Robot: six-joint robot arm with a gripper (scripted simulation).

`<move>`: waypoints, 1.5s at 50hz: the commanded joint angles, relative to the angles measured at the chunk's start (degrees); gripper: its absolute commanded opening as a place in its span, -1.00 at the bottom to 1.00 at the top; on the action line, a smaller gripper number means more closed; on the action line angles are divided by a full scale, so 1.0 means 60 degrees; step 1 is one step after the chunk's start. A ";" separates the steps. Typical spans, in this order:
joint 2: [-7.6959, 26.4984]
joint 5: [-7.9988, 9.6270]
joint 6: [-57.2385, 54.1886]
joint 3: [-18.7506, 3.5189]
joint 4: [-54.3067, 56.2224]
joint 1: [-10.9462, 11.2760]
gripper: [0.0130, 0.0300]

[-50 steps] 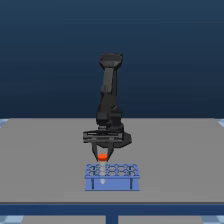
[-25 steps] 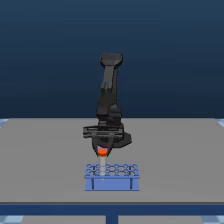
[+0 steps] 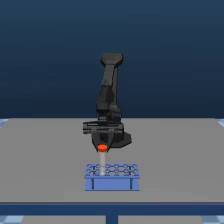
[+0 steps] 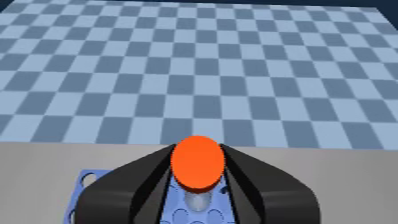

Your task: Pick up the centrifuge tube on the rack

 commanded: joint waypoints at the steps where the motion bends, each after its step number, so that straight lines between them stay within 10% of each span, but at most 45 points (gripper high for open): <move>1: -0.0067 0.0098 0.1126 -0.0063 -0.0897 0.0000 -1.00; 75: -0.0777 -0.0304 1.1516 -0.0893 -1.1191 0.0000 -1.00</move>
